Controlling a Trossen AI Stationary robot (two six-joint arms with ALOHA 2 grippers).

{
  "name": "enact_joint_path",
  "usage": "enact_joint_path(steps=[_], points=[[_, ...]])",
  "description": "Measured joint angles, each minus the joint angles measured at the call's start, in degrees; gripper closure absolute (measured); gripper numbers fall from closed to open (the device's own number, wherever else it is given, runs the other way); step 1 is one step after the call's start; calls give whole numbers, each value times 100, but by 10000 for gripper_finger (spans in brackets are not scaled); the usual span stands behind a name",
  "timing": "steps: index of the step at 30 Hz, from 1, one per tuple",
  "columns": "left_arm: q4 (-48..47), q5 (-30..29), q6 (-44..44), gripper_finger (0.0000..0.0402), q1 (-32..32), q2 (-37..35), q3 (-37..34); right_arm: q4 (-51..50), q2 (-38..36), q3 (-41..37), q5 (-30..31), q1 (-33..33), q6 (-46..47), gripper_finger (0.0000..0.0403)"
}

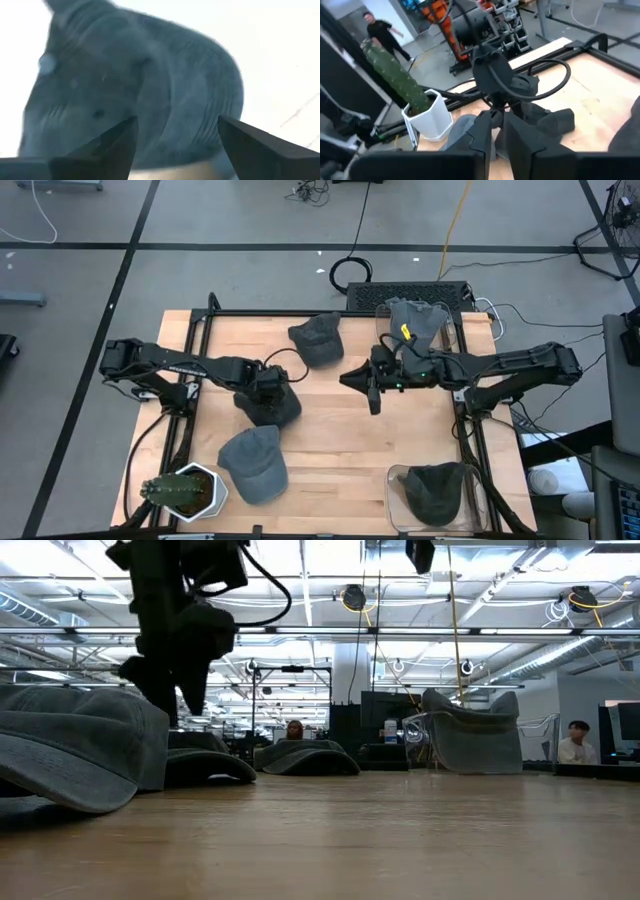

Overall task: Pick & Place hat
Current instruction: Put the bottom black cap into the bottom transparent bin

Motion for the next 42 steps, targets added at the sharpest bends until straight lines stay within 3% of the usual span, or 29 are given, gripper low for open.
enact_joint_path(steps=[10,20,27,33,42], points=[[457,2,-190,197,170,-20,-988,40,297,0,1,56,1137,337],[1877,157,633,307,52,-7,-1075,83,447,0,4,318,1824,349],[3408,683,1377,391,9,2,-1079,133,259,0,886,719,1239,375],[4054,494,1029,390,-181,2,-1077,109,-20,0,663,712,922,400],[4641,3,354,396,-874,2,-1077,-258,-535,0,67,714,390,399]])
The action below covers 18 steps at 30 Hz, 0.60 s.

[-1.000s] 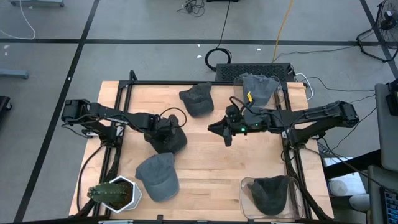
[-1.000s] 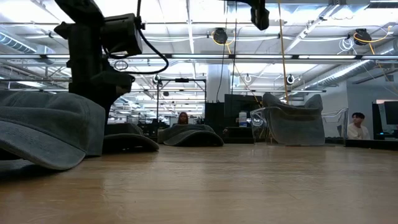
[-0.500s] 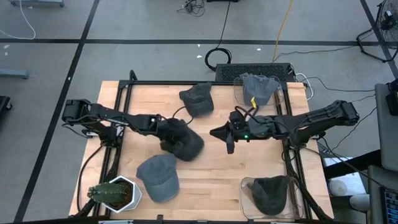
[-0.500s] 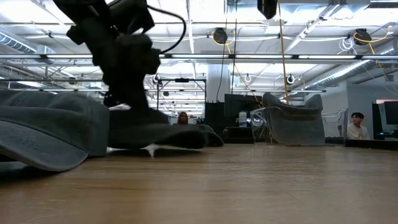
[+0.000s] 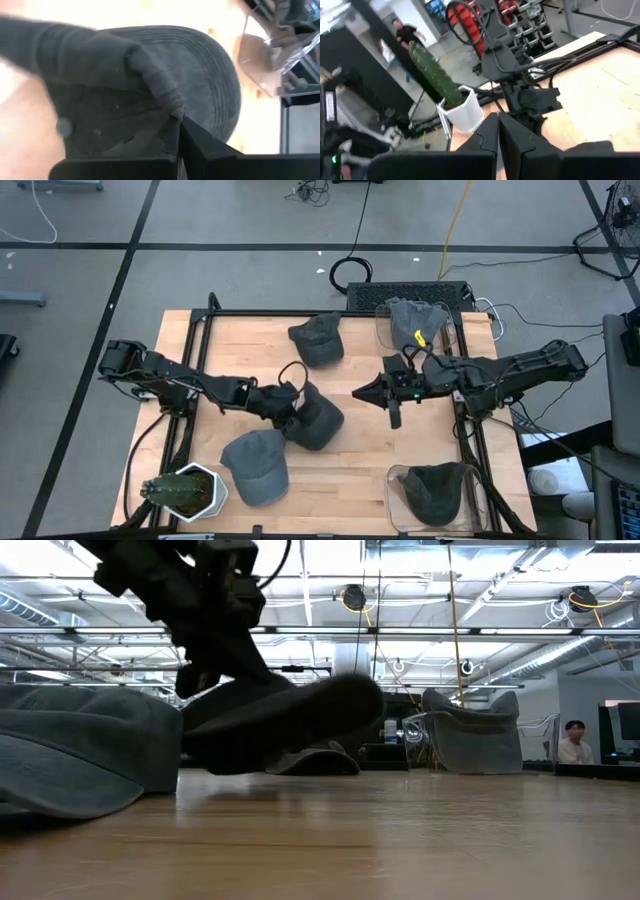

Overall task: Pick & Place hat
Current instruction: Put the bottom black cap into the bottom transparent bin

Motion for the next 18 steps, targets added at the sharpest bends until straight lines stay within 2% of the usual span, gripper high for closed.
enact_joint_path(steps=[9,11,14,18], points=[[296,-970,-1021,397,-836,158,130,-644,-290,0,-583,1,-538,399],[318,-1190,-1006,396,-966,301,412,-797,-288,0,-796,1,-552,399],[336,-1289,-479,397,-1027,657,1024,-1087,-270,0,-1187,1,-644,399],[-262,-906,162,396,-899,1474,2206,-1540,-250,0,-1594,1,-659,399]])
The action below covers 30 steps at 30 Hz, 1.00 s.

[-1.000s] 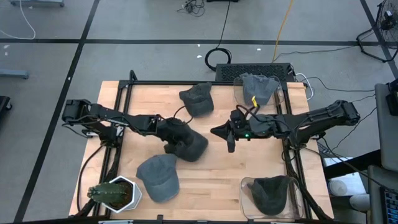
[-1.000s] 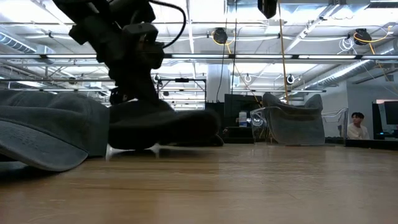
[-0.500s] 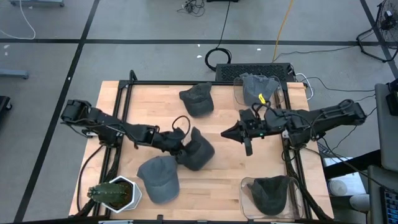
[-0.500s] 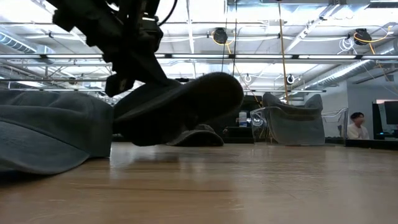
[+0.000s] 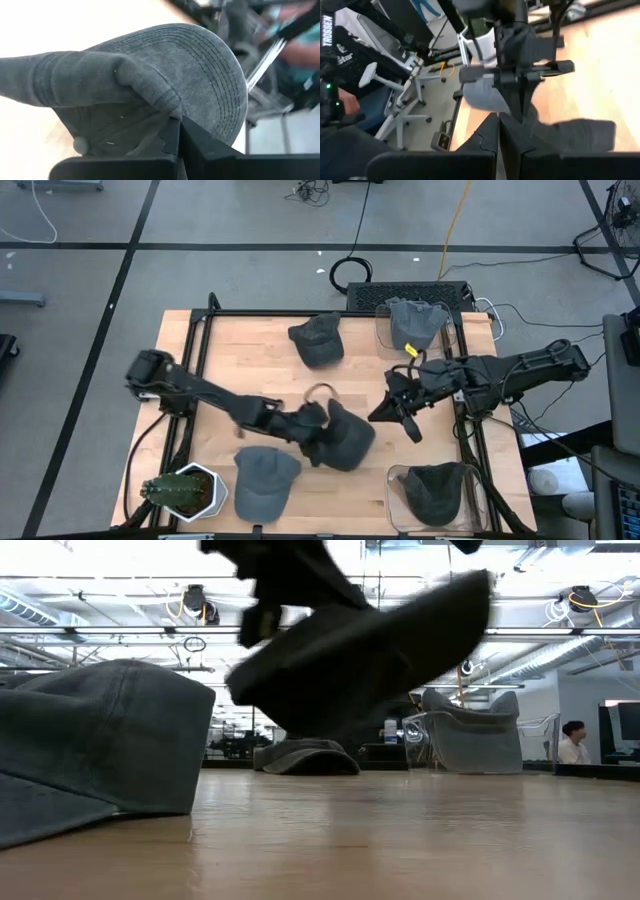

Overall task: Pick & Place hat
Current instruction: Put the bottom black cap into the bottom transparent bin

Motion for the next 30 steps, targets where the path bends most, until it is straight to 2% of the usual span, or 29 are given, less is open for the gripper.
enact_joint_path(steps=[5,9,17,22,25,30], points=[[-1301,916,803,398,163,1150,1378,-470,-31,2,-121,117,23,399],[-1853,1382,1390,393,225,1749,1985,-642,4,-265,-127,159,245,399],[-2068,1675,2202,397,301,2060,2076,-355,-4,-1365,-123,234,1927,399],[-2142,1676,2440,359,292,2040,2078,160,-151,-1972,-78,347,2508,399],[-2195,1674,2349,329,294,2027,2078,546,-224,-2169,170,438,2554,399],[-2893,1830,2250,275,294,1868,2076,775,-208,-2184,204,490,1862,399]])
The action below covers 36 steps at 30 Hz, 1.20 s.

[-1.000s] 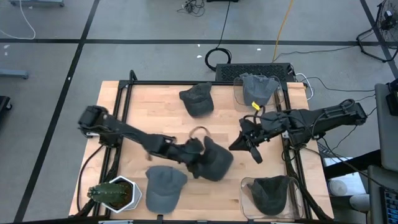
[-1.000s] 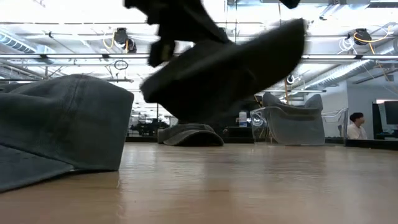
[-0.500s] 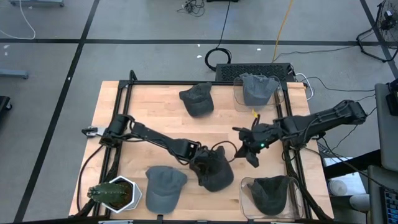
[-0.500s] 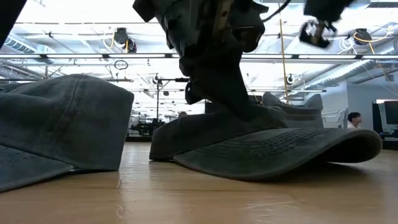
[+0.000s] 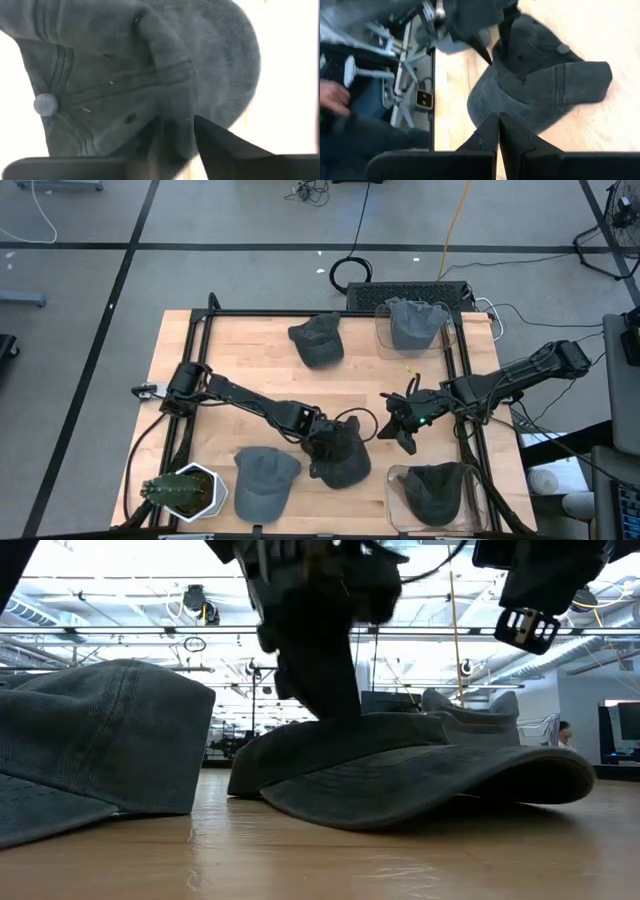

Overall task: Pick & Place hat
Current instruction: Put the bottom black cap into the bottom transparent bin

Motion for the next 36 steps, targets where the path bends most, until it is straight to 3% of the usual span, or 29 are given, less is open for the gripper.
enact_joint_path(steps=[4,8,14,20,23,26,29,36], points=[[-986,57,203,240,0,-534,-3,-410,11,132,278,-2,-500,400],[-1540,-590,38,228,-98,-1328,-5,-756,13,732,836,-42,-1190,402],[-1630,-1744,-752,246,-304,-2498,-3,-1288,414,2074,1048,-306,-2153,402],[-1379,-2895,-1449,270,-537,-3469,-3,-2086,1561,3743,1008,-475,-2863,403],[-1126,-3158,-1496,279,-627,-3844,-3,-2290,2168,4303,763,-549,-2973,403],[-935,-3296,-1463,285,-633,-4090,-2,-2384,2642,4352,418,-615,-2924,403],[-936,-3364,-1479,286,-632,-4187,0,-2554,3152,4347,-400,-762,-3001,395],[-999,-3369,-1564,286,-820,-4197,-8,-2657,4041,4347,-960,-705,-3813,335]])
